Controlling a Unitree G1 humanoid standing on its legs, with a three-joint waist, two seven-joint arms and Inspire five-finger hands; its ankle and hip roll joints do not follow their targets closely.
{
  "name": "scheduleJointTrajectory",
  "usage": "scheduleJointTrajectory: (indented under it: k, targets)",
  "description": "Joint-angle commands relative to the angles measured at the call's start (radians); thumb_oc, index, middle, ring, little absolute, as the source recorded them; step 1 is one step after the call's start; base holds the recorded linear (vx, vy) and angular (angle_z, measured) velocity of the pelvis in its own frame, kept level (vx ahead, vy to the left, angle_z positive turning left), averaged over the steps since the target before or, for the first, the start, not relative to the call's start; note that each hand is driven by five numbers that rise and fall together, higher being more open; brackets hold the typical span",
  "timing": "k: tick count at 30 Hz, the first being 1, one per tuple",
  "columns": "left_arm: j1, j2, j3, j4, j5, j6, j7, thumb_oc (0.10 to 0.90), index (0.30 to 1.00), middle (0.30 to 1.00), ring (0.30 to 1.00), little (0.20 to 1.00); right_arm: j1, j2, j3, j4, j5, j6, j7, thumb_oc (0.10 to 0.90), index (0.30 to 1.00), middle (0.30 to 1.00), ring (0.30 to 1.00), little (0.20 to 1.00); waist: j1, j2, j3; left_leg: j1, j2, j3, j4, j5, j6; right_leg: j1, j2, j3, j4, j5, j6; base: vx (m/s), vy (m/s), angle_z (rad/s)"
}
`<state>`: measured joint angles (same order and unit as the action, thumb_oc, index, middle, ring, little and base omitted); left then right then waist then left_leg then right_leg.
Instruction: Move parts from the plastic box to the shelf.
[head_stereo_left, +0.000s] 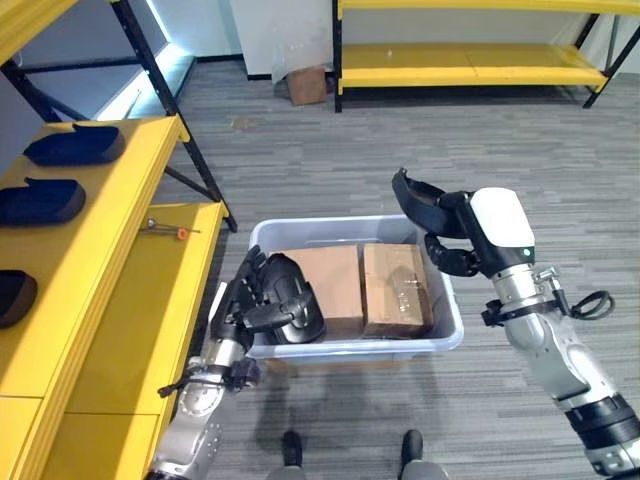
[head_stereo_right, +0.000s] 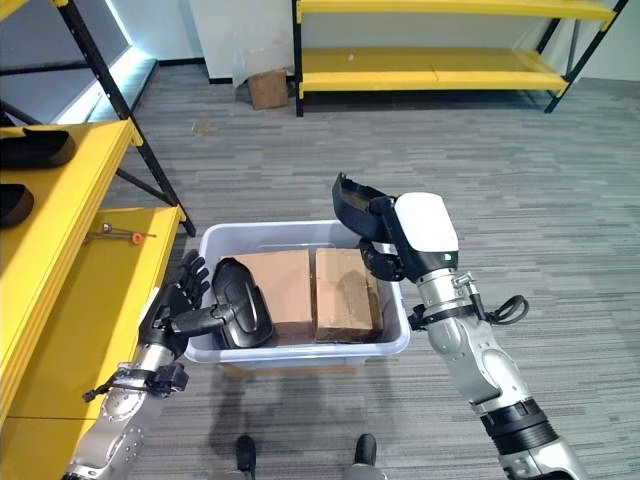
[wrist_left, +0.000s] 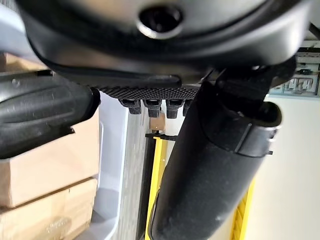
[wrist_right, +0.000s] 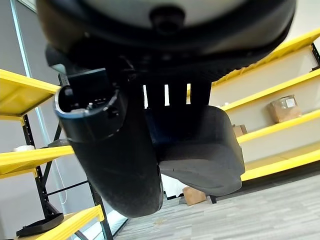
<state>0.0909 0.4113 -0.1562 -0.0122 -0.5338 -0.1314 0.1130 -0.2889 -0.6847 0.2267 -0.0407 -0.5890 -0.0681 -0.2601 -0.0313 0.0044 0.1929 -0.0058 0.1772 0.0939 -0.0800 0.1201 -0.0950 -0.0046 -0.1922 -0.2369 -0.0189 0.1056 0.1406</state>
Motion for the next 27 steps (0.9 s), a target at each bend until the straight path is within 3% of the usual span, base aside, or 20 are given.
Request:
scheduleJointTrajectory:
  k: [1,3,4,6,7,8,10,12,15,16,17,18,21,24,25,27]
  targets:
    - [0.004,0.023,0.033,-0.058,0.026,-0.078,-0.015,0.9,1.0,1.0,1.0,1.0,-0.178,-0.037,0.039,-0.074,-0.004,-0.079,-0.059,0.4,0.3,0.3,0.3,0.3,0.032,-0.008,-0.134,0.097,0.133,0.007,0.002,-0.04,-0.046,-0.079,0.008,0.06,0.196,-0.158,0.008,-0.11,-0.274,-0.15]
    - [0.023,0.016,0.04,-0.067,0.017,-0.081,-0.011,0.9,1.0,1.0,1.0,1.0,-0.25,-0.035,0.099,-0.055,0.014,-0.087,-0.06,0.4,0.3,0.3,0.3,0.3,0.062,0.008,-0.109,0.041,0.164,-0.036,0.044,0.064,-0.075,-0.062,0.06,0.061,0.145,-0.155,-0.024,-0.14,-0.257,-0.14]
    - [0.024,0.015,0.042,-0.068,0.017,-0.08,-0.011,0.9,1.0,1.0,1.0,1.0,-0.255,-0.035,0.102,-0.052,0.015,-0.087,-0.061,0.4,0.3,0.3,0.3,0.3,0.056,0.011,-0.109,0.036,0.168,-0.042,0.044,0.067,-0.078,-0.06,0.065,0.056,0.138,-0.151,-0.026,-0.11,-0.157,-0.07]
    - [0.034,0.008,0.045,-0.075,0.005,-0.078,-0.008,0.9,1.0,1.0,1.0,1.0,-0.287,-0.039,0.121,-0.048,0.016,-0.088,-0.068,0.4,0.3,0.3,0.3,0.3,0.078,0.025,-0.096,-0.005,0.185,-0.08,0.021,0.162,-0.107,-0.055,0.09,0.033,0.103,-0.151,-0.046,-0.11,-0.127,0.11]
    - [0.034,0.008,0.045,-0.076,0.005,-0.078,-0.008,0.9,1.0,1.0,1.0,1.0,-0.288,-0.039,0.121,-0.047,0.016,-0.088,-0.069,0.4,0.3,0.3,0.3,0.3,0.075,0.026,-0.096,-0.007,0.186,-0.083,0.02,0.164,-0.107,-0.054,0.091,0.03,0.102,-0.151,-0.046,-0.18,-0.121,0.4]
    - [0.027,0.005,0.03,-0.074,-0.003,-0.077,-0.009,0.9,1.0,1.0,1.0,1.0,-0.301,-0.048,0.12,-0.044,0.013,-0.081,-0.079,0.4,0.3,0.3,0.3,0.3,0.096,0.038,-0.077,-0.058,0.201,-0.084,-0.007,0.258,-0.132,-0.051,0.094,-0.014,0.085,-0.152,-0.057,-0.2,-0.099,0.57]
    - [0.004,0.005,0.016,-0.063,-0.003,-0.076,-0.009,0.9,1.0,1.0,1.0,1.0,-0.296,-0.069,0.106,-0.05,-0.003,-0.071,-0.093,0.4,0.3,0.3,0.3,0.3,0.084,0.04,-0.063,-0.107,0.196,-0.025,-0.002,0.295,-0.119,-0.051,0.075,-0.076,0.067,-0.143,-0.062,-0.21,-0.108,0.92]
    - [-0.017,0.005,0.006,-0.047,-0.007,-0.081,-0.006,0.9,1.0,1.0,1.0,1.0,-0.281,-0.089,0.087,-0.061,-0.028,-0.06,-0.111,0.4,0.3,0.3,0.3,0.3,0.071,0.03,-0.054,-0.099,0.201,0.07,0.063,0.242,-0.098,-0.048,0.058,-0.112,0.062,-0.141,-0.071,-0.13,-0.111,1.59]
    - [-0.041,-0.002,0.0,-0.042,-0.014,-0.089,-0.002,0.9,1.0,1.0,1.0,1.0,-0.247,-0.094,0.058,-0.075,-0.027,-0.057,-0.125,0.4,0.3,0.3,0.3,0.3,0.061,0.018,-0.049,-0.078,0.207,0.122,0.194,0.138,-0.076,-0.035,0.034,-0.165,0.058,-0.13,-0.08,-0.08,-0.08,1.03]
    - [-0.052,-0.006,0.0,-0.042,-0.019,-0.089,0.0,0.9,1.0,1.0,1.0,1.0,-0.233,-0.092,0.05,-0.078,-0.024,-0.055,-0.129,0.4,0.3,0.3,0.3,0.3,0.056,0.016,-0.056,-0.054,0.212,0.139,0.229,0.106,-0.083,-0.026,0.029,-0.177,0.056,-0.143,-0.077,-0.03,-0.019,1.47]
    - [-0.068,-0.011,-0.004,-0.044,-0.027,-0.085,0.0,0.9,1.0,1.0,1.0,1.0,-0.192,-0.086,0.02,-0.086,-0.018,-0.051,-0.127,0.4,0.3,0.3,0.3,0.3,0.045,0.012,-0.063,-0.033,0.203,0.156,0.289,0.041,-0.073,-0.015,0.016,-0.229,0.054,-0.141,-0.076,0.02,0.038,1.44]
    - [-0.076,-0.01,-0.002,-0.045,-0.029,-0.087,0.0,0.9,1.0,1.0,1.0,1.0,-0.168,-0.081,0.004,-0.089,-0.009,-0.049,-0.126,0.4,0.3,0.3,0.3,0.3,0.041,0.009,-0.072,-0.018,0.191,0.165,0.29,0.005,-0.071,-0.008,0.004,-0.251,0.054,-0.138,-0.07,0.01,0.128,1.65]
    - [-0.075,-0.011,0.001,-0.044,-0.013,-0.074,-0.016,0.9,1.0,1.0,1.0,1.0,-0.073,-0.045,-0.072,-0.114,0.026,-0.048,-0.107,0.4,0.3,0.3,0.3,0.3,0.038,0.008,-0.109,0.028,0.121,0.199,0.136,-0.086,-0.044,0.036,-0.062,-0.309,0.06,-0.087,-0.014,0.15,0.299,1.15]
    - [-0.069,-0.003,0.004,-0.05,-0.007,-0.074,-0.018,0.9,1.0,1.0,1.0,1.0,-0.06,-0.032,-0.08,-0.118,0.026,-0.047,-0.103,0.4,0.3,0.3,0.3,0.3,0.044,0.002,-0.109,0.039,0.096,0.194,0.119,-0.098,-0.031,0.043,-0.087,-0.313,0.061,-0.072,0.001,0.08,0.226,0.57]
    - [-0.059,0.009,0.02,-0.058,0.005,-0.077,-0.018,0.9,1.0,1.0,1.0,1.0,-0.054,-0.013,-0.085,-0.121,0.026,-0.047,-0.099,0.4,0.3,0.3,0.3,0.3,0.059,-0.008,-0.108,0.045,0.061,0.191,0.106,-0.114,-0.015,0.049,-0.123,-0.321,0.058,-0.038,0.022,0.05,0.258,0.27]
    - [-0.052,0.014,0.033,-0.06,0.012,-0.08,-0.015,0.9,1.0,1.0,1.0,1.0,-0.058,-0.003,-0.084,-0.12,0.017,-0.045,-0.095,0.4,0.3,0.3,0.3,0.3,0.072,-0.016,-0.107,0.042,0.036,0.188,0.103,-0.129,-0.003,0.053,-0.15,-0.329,0.051,-0.015,0.036,0.04,0.285,0.17]
